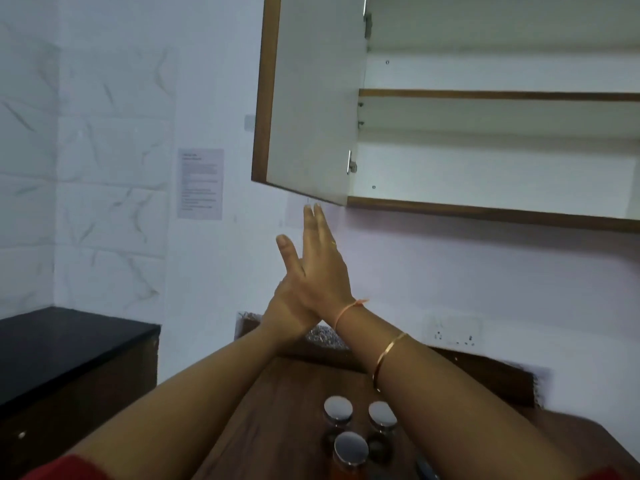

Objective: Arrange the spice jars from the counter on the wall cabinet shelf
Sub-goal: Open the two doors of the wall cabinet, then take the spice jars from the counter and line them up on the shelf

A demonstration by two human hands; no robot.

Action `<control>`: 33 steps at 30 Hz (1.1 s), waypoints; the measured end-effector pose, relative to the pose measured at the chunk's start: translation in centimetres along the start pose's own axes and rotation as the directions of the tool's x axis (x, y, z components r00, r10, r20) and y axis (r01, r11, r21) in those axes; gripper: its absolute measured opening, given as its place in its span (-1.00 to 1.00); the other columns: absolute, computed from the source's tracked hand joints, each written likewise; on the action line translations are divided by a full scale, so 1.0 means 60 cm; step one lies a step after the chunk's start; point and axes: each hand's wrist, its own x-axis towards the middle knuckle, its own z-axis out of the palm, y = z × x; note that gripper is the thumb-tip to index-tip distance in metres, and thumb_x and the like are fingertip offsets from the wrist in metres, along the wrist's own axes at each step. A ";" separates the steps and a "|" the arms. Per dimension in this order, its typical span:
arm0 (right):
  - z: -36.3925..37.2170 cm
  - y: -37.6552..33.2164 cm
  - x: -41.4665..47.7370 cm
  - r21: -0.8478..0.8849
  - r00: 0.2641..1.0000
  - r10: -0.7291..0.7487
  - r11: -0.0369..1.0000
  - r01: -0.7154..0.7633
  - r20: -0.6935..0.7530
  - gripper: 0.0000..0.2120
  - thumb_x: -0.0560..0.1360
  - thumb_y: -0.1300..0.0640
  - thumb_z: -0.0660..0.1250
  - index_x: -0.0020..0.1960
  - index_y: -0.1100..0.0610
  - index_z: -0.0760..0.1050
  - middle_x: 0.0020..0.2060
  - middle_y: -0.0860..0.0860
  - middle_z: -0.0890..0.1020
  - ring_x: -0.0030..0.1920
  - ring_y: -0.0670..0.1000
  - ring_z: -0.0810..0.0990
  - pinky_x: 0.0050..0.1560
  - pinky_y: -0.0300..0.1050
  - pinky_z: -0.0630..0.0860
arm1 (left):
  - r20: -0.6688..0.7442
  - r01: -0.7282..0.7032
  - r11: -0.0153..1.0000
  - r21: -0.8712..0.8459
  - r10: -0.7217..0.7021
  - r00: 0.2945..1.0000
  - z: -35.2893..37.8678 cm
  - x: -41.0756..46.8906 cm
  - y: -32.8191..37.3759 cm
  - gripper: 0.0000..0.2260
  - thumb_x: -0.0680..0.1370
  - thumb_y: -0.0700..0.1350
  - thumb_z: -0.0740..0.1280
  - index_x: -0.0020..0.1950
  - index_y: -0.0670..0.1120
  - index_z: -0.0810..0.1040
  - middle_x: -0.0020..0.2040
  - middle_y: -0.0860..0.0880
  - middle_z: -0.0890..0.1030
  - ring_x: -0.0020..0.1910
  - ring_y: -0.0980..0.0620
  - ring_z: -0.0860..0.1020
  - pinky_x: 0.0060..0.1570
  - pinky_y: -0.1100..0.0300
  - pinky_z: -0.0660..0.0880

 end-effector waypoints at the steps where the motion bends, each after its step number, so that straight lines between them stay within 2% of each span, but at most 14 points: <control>1: 0.007 0.018 -0.021 -0.023 0.999 0.017 1.000 -0.016 0.039 -0.29 0.54 -0.29 -0.08 0.57 0.06 -0.06 0.57 0.00 -0.02 0.55 0.02 0.05 0.48 -0.04 0.12 | -0.011 0.033 0.999 0.008 -0.033 0.999 0.015 -0.006 -0.012 -0.31 0.40 0.03 0.47 0.43 -0.14 0.28 0.38 -0.11 0.41 0.36 -0.07 0.39 0.21 0.30 0.31; 3: 0.021 0.054 -0.062 -0.057 0.993 0.063 0.997 -0.057 0.103 -0.32 0.56 -0.25 -0.05 0.57 0.05 -0.05 0.57 0.00 -0.02 0.55 0.02 0.05 0.48 -0.04 0.11 | -0.033 0.057 0.998 0.034 -0.056 0.998 0.043 -0.024 -0.027 -0.38 0.44 -0.25 0.45 0.45 -0.19 0.27 0.37 -0.09 0.41 0.37 -0.05 0.38 0.18 0.35 0.28; 4: 0.026 0.073 -0.084 -0.069 0.987 0.092 0.994 -0.084 0.131 -0.34 0.57 -0.24 -0.03 0.57 0.06 -0.04 0.57 0.00 -0.01 0.55 0.02 0.05 0.49 -0.05 0.10 | -0.013 0.049 0.997 0.063 -0.049 0.999 0.059 -0.033 -0.033 -0.49 0.49 -0.22 0.40 0.41 -0.19 0.34 0.34 -0.12 0.45 0.34 -0.06 0.41 0.21 0.32 0.30; 6: 0.036 0.109 -0.128 -0.095 0.971 0.161 0.985 -0.146 0.176 -0.37 0.60 -0.19 0.01 0.56 0.07 0.00 0.56 0.02 0.03 0.55 0.03 0.06 0.48 -0.06 0.12 | 0.034 0.005 0.989 0.146 -0.010 0.999 0.094 -0.043 -0.053 -0.67 0.54 -0.02 0.27 0.27 -0.10 0.48 0.20 -0.08 0.55 0.17 -0.01 0.51 0.24 0.08 0.44; 8: 0.043 0.143 -0.175 -0.132 0.949 0.233 0.969 -0.209 0.213 -0.40 0.61 -0.16 0.03 0.56 0.09 0.03 0.55 0.04 0.08 0.54 0.03 0.10 0.47 -0.08 0.15 | 0.082 0.031 0.975 0.219 -0.050 0.995 0.131 -0.048 -0.092 -0.66 0.52 0.12 0.19 0.22 0.01 0.48 0.15 0.02 0.55 0.13 0.06 0.51 0.15 -0.09 0.49; 10: 0.049 0.175 -0.222 -0.186 0.923 0.301 0.948 -0.260 0.242 -0.42 0.62 -0.14 0.03 0.55 0.09 0.04 0.54 0.04 0.12 0.53 0.03 0.13 0.45 -0.11 0.19 | 0.130 0.051 0.957 0.286 -0.091 0.987 0.170 -0.059 -0.135 -0.49 0.47 0.24 0.12 0.31 0.01 0.42 0.28 0.02 0.48 0.30 0.01 0.42 0.29 -0.13 0.38; 13: 0.054 0.219 -0.285 -0.267 0.869 0.392 0.910 -0.317 0.303 -0.43 0.62 -0.09 0.04 0.56 0.10 0.03 0.54 0.05 0.13 0.53 0.04 0.13 0.44 -0.13 0.20 | 0.158 0.137 0.950 0.280 -0.186 0.970 0.216 -0.091 -0.168 -0.40 0.47 0.21 0.19 0.42 -0.08 0.32 0.40 -0.01 0.37 0.43 -0.02 0.29 0.44 -0.01 0.22; 15: 0.053 0.249 -0.323 -0.315 0.819 0.455 0.880 -0.355 0.348 -0.44 0.62 -0.03 0.07 0.55 0.13 0.04 0.53 0.08 0.15 0.52 0.05 0.14 0.45 -0.12 0.19 | 0.174 0.203 0.946 0.254 -0.251 0.952 0.246 -0.112 -0.194 -0.51 0.51 0.07 0.25 0.40 -0.07 0.35 0.35 0.02 0.43 0.36 0.03 0.38 0.38 0.06 0.29; 19: 0.053 0.309 -0.394 -0.350 0.665 0.608 0.794 -0.498 0.434 -0.46 0.59 -0.01 0.16 0.50 0.16 0.18 0.46 0.13 0.27 0.46 0.12 0.26 0.44 0.00 0.29 | 0.211 0.327 0.908 0.261 -0.384 0.899 0.302 -0.143 -0.228 -0.62 0.51 0.14 0.20 0.28 0.04 0.43 0.19 0.12 0.53 0.17 0.14 0.50 0.20 0.10 0.47; 22: 0.056 0.347 -0.434 -0.420 0.522 0.676 0.735 -0.533 0.520 -0.46 0.55 -0.08 0.20 0.45 0.13 0.24 0.40 0.13 0.34 0.40 0.15 0.34 0.40 0.06 0.34 | 0.262 0.378 0.890 0.254 -0.440 0.859 0.332 -0.165 -0.221 -0.77 0.57 -0.02 0.26 0.21 0.01 0.48 0.13 0.10 0.55 0.08 0.13 0.52 0.15 0.15 0.49; 24: 0.057 0.366 -0.448 -0.461 0.434 0.700 0.706 -0.537 0.567 -0.41 0.53 -0.12 0.22 0.47 0.12 0.21 0.41 0.13 0.31 0.41 0.17 0.33 0.40 0.06 0.33 | 0.292 0.415 0.874 0.253 -0.478 0.828 0.347 -0.173 -0.223 -0.83 0.58 -0.07 0.23 0.17 0.00 0.47 0.14 0.11 0.53 0.05 0.18 0.50 0.13 0.24 0.45; 27: 0.066 0.394 -0.465 -0.505 0.332 0.711 0.685 -0.525 0.620 -0.31 0.50 -0.18 0.27 0.49 0.12 0.15 0.44 0.13 0.26 0.44 0.18 0.27 0.39 0.06 0.30 | 0.319 0.426 0.857 0.291 -0.507 0.801 0.365 -0.175 -0.229 -0.77 0.61 -0.12 0.19 0.27 -0.04 0.43 0.08 0.13 0.41 0.07 0.23 0.39 0.05 0.40 0.24; 29: 0.075 0.410 -0.479 -0.514 0.272 0.714 0.668 -0.537 0.645 -0.22 0.46 -0.22 0.30 0.51 0.13 0.11 0.46 0.14 0.21 0.45 0.20 0.24 0.41 0.07 0.30 | 0.321 0.429 0.853 0.297 -0.512 0.797 0.371 -0.174 -0.236 -0.75 0.61 -0.14 0.19 0.28 -0.07 0.42 0.11 0.09 0.44 0.09 0.21 0.41 -0.01 0.47 0.22; 33: 0.092 0.434 -0.503 -0.532 0.193 0.688 0.681 -0.503 0.699 -0.06 0.41 -0.30 0.31 0.56 0.16 -0.02 0.51 0.21 0.07 0.50 0.25 0.11 0.46 0.08 0.21 | 0.309 0.470 0.825 0.314 -0.557 0.771 0.386 -0.162 -0.244 -0.82 0.61 -0.20 0.19 0.15 -0.19 0.50 0.05 0.00 0.50 -0.14 0.21 0.38 -0.24 0.56 0.26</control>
